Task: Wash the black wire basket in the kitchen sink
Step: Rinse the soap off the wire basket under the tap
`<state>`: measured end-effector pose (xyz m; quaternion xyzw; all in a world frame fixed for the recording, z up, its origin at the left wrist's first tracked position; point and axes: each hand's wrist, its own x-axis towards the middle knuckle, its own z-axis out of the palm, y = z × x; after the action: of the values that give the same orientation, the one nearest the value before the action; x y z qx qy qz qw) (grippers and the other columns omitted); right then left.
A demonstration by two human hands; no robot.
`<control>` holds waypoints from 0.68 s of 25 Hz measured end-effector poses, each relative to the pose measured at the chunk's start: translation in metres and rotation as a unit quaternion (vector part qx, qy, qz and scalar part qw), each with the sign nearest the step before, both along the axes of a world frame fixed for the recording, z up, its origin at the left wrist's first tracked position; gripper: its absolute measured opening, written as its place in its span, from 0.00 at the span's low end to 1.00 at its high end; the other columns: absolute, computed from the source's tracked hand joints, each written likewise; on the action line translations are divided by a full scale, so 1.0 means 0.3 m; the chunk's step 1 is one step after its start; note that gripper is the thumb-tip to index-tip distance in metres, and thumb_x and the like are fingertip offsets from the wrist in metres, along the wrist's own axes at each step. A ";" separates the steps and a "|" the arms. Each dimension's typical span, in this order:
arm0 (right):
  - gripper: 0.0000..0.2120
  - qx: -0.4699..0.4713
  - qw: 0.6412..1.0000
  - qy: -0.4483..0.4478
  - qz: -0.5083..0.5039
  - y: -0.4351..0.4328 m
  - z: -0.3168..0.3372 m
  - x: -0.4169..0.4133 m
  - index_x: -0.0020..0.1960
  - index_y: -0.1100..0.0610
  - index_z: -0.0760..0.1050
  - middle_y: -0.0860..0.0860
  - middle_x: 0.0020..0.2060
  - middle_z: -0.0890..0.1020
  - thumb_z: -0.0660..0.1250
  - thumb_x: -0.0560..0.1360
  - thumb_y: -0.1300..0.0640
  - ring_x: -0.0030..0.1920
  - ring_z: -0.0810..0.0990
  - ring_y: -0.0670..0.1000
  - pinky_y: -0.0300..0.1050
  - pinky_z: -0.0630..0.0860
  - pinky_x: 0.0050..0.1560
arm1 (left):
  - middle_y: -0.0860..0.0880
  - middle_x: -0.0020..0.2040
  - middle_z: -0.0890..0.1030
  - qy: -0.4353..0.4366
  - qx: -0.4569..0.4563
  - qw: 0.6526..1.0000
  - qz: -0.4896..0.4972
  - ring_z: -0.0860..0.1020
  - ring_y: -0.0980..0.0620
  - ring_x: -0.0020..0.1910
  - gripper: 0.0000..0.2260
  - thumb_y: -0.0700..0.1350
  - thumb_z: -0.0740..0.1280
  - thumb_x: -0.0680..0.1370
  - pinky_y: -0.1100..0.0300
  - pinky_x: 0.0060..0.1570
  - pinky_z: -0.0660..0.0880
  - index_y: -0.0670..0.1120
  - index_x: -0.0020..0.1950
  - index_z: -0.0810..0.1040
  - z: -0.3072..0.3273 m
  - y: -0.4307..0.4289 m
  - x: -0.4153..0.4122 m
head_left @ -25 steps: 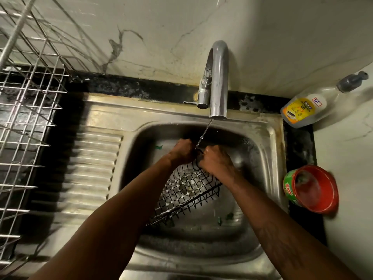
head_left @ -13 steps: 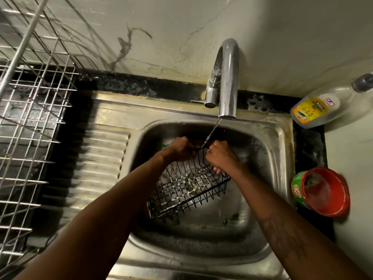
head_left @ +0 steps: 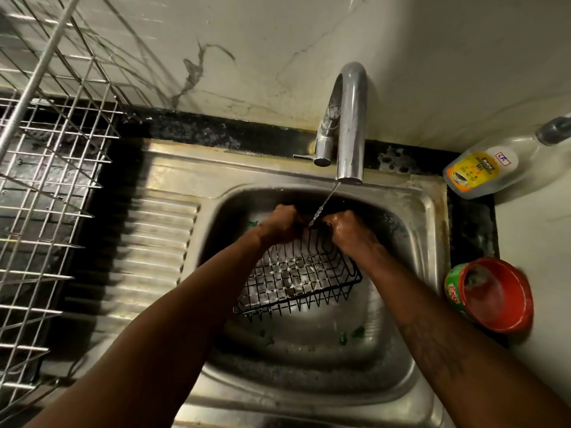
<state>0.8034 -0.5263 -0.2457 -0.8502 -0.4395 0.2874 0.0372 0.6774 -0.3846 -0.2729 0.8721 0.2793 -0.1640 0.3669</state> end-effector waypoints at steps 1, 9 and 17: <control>0.20 -0.003 1.000 -0.003 0.008 -0.005 0.010 0.005 0.62 0.48 0.80 0.50 0.50 0.83 0.58 0.79 0.65 0.45 0.81 0.50 0.50 0.83 0.48 | 0.45 0.50 0.83 0.008 -0.003 1.000 0.001 0.81 0.50 0.51 0.08 0.41 0.71 0.78 0.61 0.45 0.74 0.42 0.56 0.84 -0.005 0.009 -0.012; 0.09 -0.018 0.999 -0.016 -0.043 -0.005 0.015 0.014 0.50 0.51 0.78 0.50 0.42 0.79 0.62 0.79 0.61 0.38 0.77 0.50 0.50 0.82 0.44 | 0.48 0.50 0.82 0.005 -0.003 0.998 -0.061 0.81 0.51 0.48 0.07 0.44 0.68 0.80 0.62 0.45 0.74 0.45 0.55 0.83 -0.022 0.007 -0.049; 0.13 -0.018 0.998 0.049 0.020 0.019 -0.012 -0.010 0.50 0.47 0.81 0.45 0.41 0.81 0.58 0.79 0.56 0.41 0.79 0.48 0.52 0.81 0.50 | 0.45 0.50 0.84 -0.033 0.011 0.999 -0.030 0.82 0.48 0.50 0.08 0.42 0.70 0.79 0.59 0.48 0.76 0.43 0.55 0.85 0.001 -0.020 0.009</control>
<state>0.8004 -0.5207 -0.2492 -0.8266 -0.4489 0.3376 0.0373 0.6802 -0.3907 -0.2728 0.8890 0.2425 -0.1427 0.3612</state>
